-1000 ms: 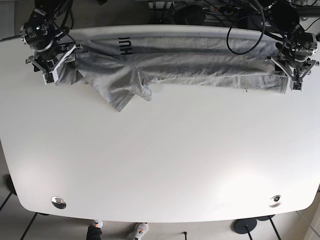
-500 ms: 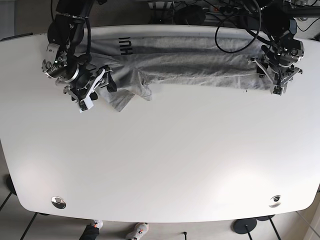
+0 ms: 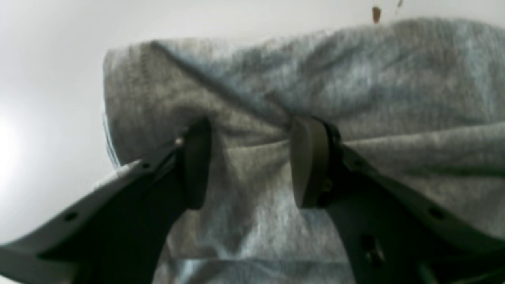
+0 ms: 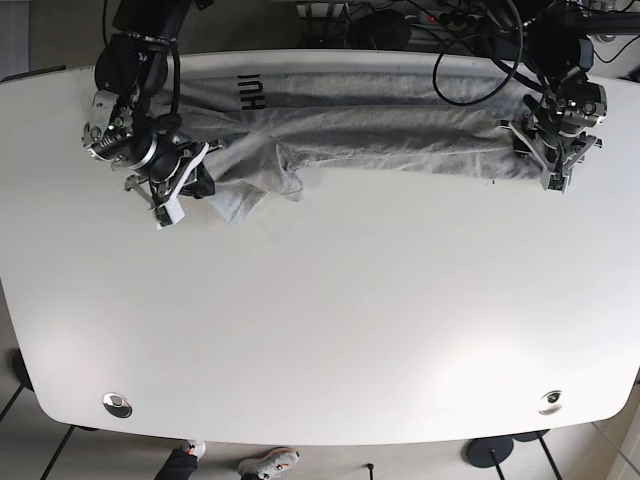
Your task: Fold the T-shirt properly
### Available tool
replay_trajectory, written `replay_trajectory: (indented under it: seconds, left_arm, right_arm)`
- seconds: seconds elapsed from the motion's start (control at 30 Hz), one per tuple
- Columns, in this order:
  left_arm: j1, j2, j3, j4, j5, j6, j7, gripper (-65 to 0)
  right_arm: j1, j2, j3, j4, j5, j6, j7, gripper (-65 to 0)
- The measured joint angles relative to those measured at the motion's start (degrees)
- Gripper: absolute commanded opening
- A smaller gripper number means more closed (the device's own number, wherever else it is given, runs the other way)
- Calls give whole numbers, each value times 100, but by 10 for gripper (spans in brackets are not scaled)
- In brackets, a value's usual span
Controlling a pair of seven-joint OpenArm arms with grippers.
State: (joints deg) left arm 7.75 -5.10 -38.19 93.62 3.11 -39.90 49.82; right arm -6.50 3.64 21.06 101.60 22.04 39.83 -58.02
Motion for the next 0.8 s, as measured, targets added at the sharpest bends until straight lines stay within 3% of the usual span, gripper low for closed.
replay_trajectory:
  seconds: [0.07,0.17,0.37,0.57,0.63,0.7,0.8]
  left_arm:
    - [9,-2,-13,-107,9,0,-350,-346]
    - [48,4,-4,-140,31,9,-584,-346]
    - [52,0,-15,-144,26,17,-592,-346]
    - [55,0,-15,-144,24,17,-595,-346]
    - [52,0,-11,-144,26,15,-592,-346]
    - [52,-2,-9,-138,31,17,-592,-346]
    - [55,0,-11,-118,26,17,-575,-346]
  right_arm:
    - [-267,-146,271,911,271,15,-605,-628]
    - [-573,-262,776,1351,704,24,-992,-628]
    - [-1294,-282,1652,1342,1513,9,-1106,-628]
    - [-1716,-247,2026,1202,1543,9,-1075,-620]
    - [-1757,-153,2149,1115,1552,11,-1102,-549]
    - [-1851,-28,2490,1176,1589,7,-1019,-368]
    - [-1943,-33,2645,1320,2092,4,-1084,-182]
